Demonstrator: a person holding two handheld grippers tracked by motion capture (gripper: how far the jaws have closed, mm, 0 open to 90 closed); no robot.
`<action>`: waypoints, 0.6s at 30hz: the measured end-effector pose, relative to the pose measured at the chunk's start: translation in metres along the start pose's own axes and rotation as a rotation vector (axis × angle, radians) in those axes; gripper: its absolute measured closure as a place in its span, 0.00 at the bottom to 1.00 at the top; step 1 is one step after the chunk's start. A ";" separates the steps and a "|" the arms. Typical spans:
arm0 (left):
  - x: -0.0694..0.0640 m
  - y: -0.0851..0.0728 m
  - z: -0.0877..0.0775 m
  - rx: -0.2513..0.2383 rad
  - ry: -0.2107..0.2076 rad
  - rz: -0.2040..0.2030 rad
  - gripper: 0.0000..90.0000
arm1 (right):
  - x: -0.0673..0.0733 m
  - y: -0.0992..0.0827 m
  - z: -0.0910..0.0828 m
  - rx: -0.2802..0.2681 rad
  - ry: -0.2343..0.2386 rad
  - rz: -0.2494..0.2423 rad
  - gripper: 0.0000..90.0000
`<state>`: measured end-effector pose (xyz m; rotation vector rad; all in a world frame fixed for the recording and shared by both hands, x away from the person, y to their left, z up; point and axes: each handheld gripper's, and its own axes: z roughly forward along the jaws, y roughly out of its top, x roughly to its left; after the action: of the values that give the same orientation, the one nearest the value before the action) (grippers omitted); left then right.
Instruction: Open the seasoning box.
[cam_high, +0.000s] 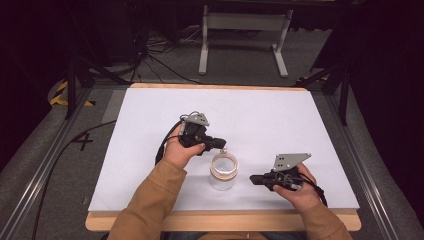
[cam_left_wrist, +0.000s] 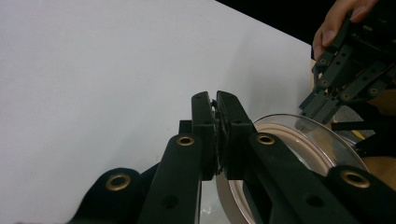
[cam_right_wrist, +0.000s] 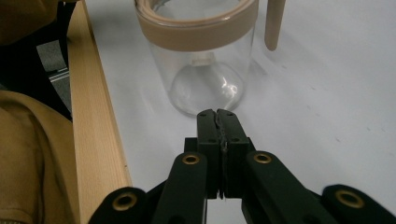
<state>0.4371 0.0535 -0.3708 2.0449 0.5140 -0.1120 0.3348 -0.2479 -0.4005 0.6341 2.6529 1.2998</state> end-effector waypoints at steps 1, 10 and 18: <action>0.000 0.000 0.000 0.001 0.000 0.001 0.97 | 0.002 0.002 0.000 -0.006 0.002 -0.001 1.00; 0.002 -0.001 0.001 -0.011 -0.012 -0.018 0.97 | 0.014 0.014 0.003 -0.049 0.020 -0.022 1.00; 0.002 -0.001 0.000 -0.005 -0.012 -0.030 0.97 | 0.023 0.021 0.011 -0.064 0.039 -0.031 1.00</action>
<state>0.4391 0.0542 -0.3721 2.0310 0.5369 -0.1408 0.3239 -0.2194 -0.3895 0.5622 2.6282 1.3958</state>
